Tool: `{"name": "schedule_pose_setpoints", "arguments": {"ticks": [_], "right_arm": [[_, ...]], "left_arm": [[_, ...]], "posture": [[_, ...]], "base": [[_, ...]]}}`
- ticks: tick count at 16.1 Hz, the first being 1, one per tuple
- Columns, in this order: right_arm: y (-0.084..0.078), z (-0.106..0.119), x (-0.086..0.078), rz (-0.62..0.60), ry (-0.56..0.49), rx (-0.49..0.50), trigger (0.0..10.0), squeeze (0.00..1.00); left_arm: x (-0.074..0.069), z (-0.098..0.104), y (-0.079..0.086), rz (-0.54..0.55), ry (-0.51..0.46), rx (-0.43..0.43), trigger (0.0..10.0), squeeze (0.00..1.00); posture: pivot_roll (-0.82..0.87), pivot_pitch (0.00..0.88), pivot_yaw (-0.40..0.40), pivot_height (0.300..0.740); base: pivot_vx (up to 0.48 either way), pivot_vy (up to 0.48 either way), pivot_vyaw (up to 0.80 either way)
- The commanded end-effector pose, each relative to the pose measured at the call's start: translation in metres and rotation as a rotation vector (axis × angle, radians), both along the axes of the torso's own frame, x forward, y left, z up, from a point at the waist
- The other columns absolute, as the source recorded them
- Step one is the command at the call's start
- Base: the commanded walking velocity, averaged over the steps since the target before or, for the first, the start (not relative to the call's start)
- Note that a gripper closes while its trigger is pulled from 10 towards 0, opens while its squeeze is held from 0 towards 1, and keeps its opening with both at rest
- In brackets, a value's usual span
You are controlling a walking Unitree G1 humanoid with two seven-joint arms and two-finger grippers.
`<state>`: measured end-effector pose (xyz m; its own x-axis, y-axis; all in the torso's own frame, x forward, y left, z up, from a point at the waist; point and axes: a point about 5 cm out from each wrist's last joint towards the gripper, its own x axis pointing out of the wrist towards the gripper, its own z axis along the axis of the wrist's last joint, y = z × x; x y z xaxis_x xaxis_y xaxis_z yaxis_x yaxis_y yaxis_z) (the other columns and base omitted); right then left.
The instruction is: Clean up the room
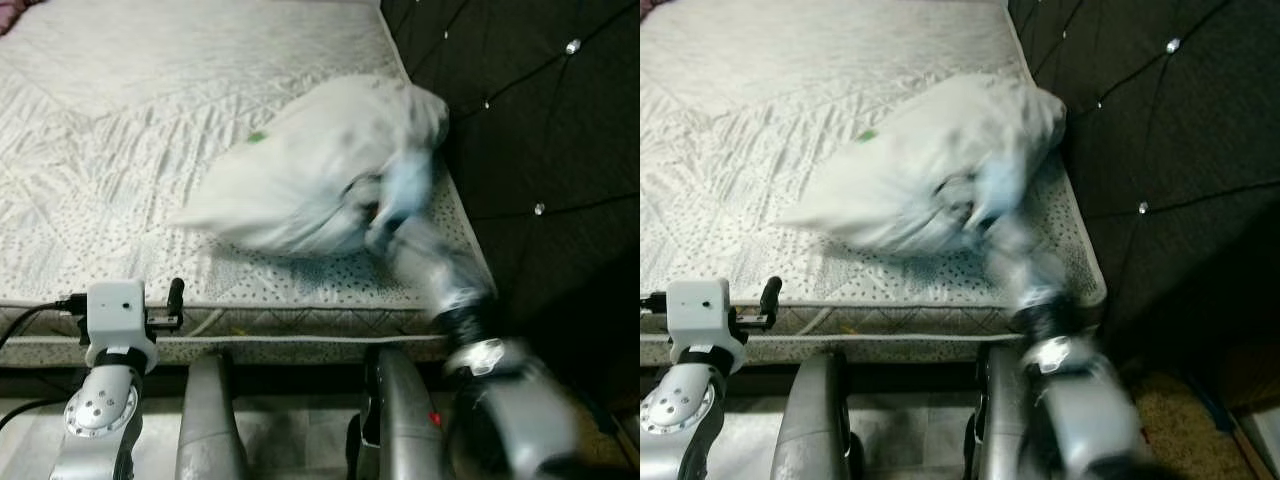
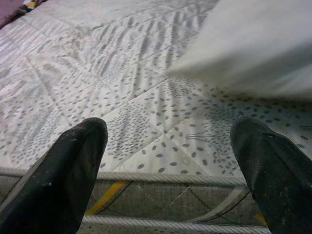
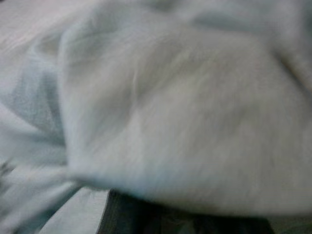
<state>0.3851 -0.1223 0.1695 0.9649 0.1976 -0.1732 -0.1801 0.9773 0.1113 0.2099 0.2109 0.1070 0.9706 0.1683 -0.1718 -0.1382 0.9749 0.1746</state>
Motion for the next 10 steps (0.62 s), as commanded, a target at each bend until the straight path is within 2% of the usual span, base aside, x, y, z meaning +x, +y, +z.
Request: {"name": "schedule_pose_setpoints", "arguments": {"ticks": [1,2,3,4,5,6,7,8,9,10], "right_arm": [[-0.028,0.025,0.009,-0.117,-0.112,-0.014,0.0,0.00],[-0.045,0.035,0.014,-0.154,-0.142,-0.055,0.0,0.00],[-0.079,0.054,0.020,-0.251,-0.187,-0.112,0.0,0.00],[-0.094,0.060,0.020,-0.293,-0.198,-0.119,0.0,0.00],[-0.102,0.058,0.019,-0.298,-0.191,-0.142,0.0,0.00],[-0.105,0.048,0.017,-0.280,-0.160,-0.150,0.0,0.00],[-0.103,0.041,0.016,-0.269,-0.143,-0.145,0.0,0.00],[-0.096,0.026,0.013,-0.230,-0.108,-0.137,0.0,0.00],[-0.076,-0.009,0.003,-0.153,-0.034,-0.111,0.0,0.00],[-0.063,-0.027,-0.006,-0.106,0.003,-0.098,0.0,0.00]], "left_arm": [[0.000,-0.004,-0.002,-0.007,0.012,-0.002,10.0,0.00],[0.000,-0.004,-0.003,-0.009,0.010,-0.005,10.0,0.00],[0.002,-0.004,-0.004,-0.008,0.008,-0.008,10.0,0.00],[0.002,-0.005,-0.005,-0.008,0.008,-0.011,10.0,0.00],[0.002,-0.006,-0.006,-0.009,0.008,-0.014,10.0,0.00],[0.003,-0.007,-0.007,-0.012,0.008,-0.016,10.0,0.00],[0.003,-0.008,-0.007,-0.013,0.008,-0.016,10.0,0.00],[0.004,-0.008,-0.008,-0.014,0.008,-0.018,10.0,0.00],[0.006,-0.008,-0.009,-0.019,0.007,-0.019,10.0,0.00],[0.007,-0.008,-0.009,-0.023,0.006,-0.020,10.0,0.00]], "posture": [[0.10,0.026,-0.049,0.543],[0.10,0.021,-0.052,0.543],[0.10,0.018,-0.056,0.543],[0.09,0.013,-0.060,0.543],[0.09,0.008,-0.070,0.543],[0.09,0.000,-0.069,0.543],[0.08,0.000,-0.067,0.543],[0.08,0.000,-0.054,0.543],[0.08,0.000,-0.045,0.543],[0.07,0.002,-0.034,0.543]], "base": [[0.000,0.000,0.00],[0.000,0.000,0.00],[0.000,0.000,0.00],[0.000,0.000,0.00],[0.000,0.000,0.00],[0.000,0.000,0.00],[0.000,0.000,0.00],[0.000,0.000,0.00],[0.000,0.000,0.00],[0.000,0.000,0.00]]}}
